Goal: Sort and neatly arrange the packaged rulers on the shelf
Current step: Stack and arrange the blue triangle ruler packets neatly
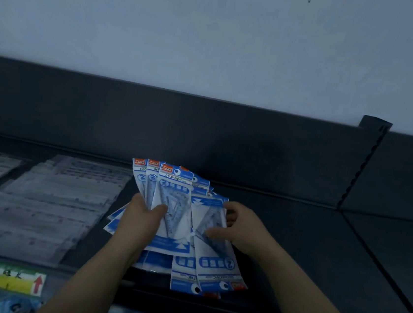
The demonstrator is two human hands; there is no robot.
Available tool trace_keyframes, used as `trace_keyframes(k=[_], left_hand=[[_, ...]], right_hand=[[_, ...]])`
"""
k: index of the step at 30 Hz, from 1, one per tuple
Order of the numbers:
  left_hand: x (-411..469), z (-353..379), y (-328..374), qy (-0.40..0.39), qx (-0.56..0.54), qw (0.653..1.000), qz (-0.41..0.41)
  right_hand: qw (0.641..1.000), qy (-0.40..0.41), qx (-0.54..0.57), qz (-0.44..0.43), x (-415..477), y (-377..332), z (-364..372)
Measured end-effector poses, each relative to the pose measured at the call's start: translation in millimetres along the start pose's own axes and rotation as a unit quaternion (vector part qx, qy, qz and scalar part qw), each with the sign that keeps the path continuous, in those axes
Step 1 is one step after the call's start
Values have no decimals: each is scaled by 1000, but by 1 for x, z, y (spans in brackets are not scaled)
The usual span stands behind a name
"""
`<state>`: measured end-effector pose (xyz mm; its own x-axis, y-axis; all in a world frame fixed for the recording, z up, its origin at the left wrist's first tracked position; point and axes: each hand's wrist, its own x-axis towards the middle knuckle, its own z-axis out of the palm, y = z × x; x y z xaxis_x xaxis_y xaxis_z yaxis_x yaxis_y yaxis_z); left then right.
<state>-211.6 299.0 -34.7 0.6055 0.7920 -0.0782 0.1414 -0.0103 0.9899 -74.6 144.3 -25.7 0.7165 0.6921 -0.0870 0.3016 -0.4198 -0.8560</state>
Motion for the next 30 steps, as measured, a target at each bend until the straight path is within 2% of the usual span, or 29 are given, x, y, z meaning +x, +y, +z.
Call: trace_keyframes(k=[7,10,14,16,21,26,30], left_hand=[[-10,20,2,-7,-26,999,34],[-12,30,6,-9,-19,998,52],[-21,41,10,1,-15,996,86],[-24,46,10,1,-49,997,63],[-34,55,18,-45,-174,984,1],[-34,56,13,-51,-114,992,10],[-29,46,9,-62,-84,994,19]], right_hand=[[995,45,72,51,8,11,-35],[985,69,150,58,14,12,-52],[925,89,361,79,17,14,-61],[909,80,401,77,14,16,-58],[930,72,355,58,9,18,-39],[941,82,327,22,8,22,-32],[946,140,290,24,12,25,-45]])
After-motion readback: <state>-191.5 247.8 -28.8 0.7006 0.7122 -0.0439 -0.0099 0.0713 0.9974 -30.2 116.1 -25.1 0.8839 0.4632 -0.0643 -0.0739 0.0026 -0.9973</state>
